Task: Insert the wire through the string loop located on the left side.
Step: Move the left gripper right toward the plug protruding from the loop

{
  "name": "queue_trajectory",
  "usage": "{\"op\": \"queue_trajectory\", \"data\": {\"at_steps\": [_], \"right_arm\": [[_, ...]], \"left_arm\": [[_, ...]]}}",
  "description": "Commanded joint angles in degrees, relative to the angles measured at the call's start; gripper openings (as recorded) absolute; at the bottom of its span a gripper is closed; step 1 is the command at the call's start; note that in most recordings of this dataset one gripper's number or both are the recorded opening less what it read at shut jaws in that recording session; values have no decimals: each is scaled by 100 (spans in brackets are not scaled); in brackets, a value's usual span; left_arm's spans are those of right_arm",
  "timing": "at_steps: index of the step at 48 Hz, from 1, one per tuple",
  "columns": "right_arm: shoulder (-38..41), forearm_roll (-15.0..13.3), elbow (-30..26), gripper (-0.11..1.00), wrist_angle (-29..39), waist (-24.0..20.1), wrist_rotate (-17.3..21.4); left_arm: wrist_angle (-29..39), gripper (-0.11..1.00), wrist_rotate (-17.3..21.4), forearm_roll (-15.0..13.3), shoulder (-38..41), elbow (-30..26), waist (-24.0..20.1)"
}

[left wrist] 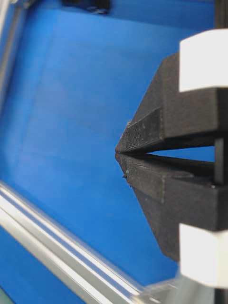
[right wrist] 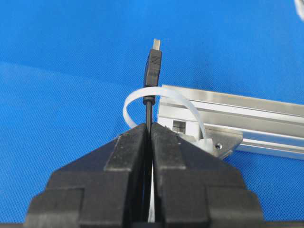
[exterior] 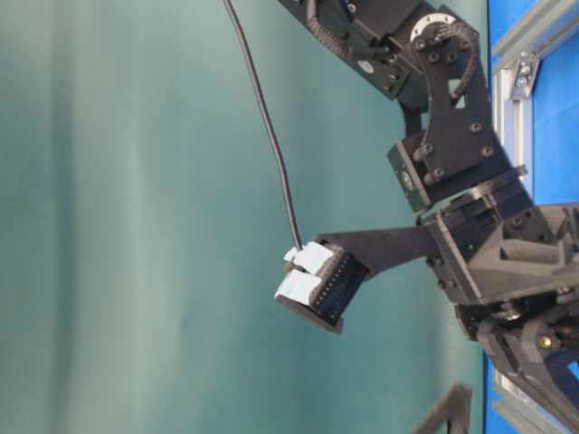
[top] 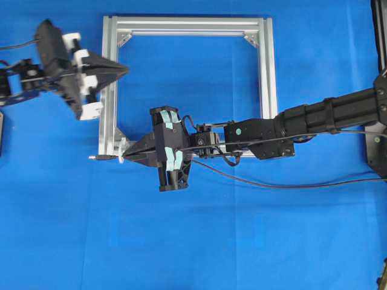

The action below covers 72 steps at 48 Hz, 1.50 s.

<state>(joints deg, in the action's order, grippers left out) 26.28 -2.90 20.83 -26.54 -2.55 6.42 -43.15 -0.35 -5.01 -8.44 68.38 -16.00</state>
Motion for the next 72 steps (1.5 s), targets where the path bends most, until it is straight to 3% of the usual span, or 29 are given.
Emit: {"op": "queue_trajectory", "data": {"at_steps": [1,14,29,56,72], "right_arm": [[-123,-9,-105,0,-18,9,0],[-123,0,-97,0,-18,9,0],[-114,-9,-97,0,-26,0,0],[-114,-9,-105,0,-18,9,0],[-114,0,-105,0,-26,9,0]], "left_arm": [[-44,0,-9,9,-360,237,-9],[18,0,0,9,-1116,853,-9],[158,0,-18,9,-1257,870,70],[158,0,-9,26,-1310,835,2443],[308,0,0,35,-1169,712,2628]]}}
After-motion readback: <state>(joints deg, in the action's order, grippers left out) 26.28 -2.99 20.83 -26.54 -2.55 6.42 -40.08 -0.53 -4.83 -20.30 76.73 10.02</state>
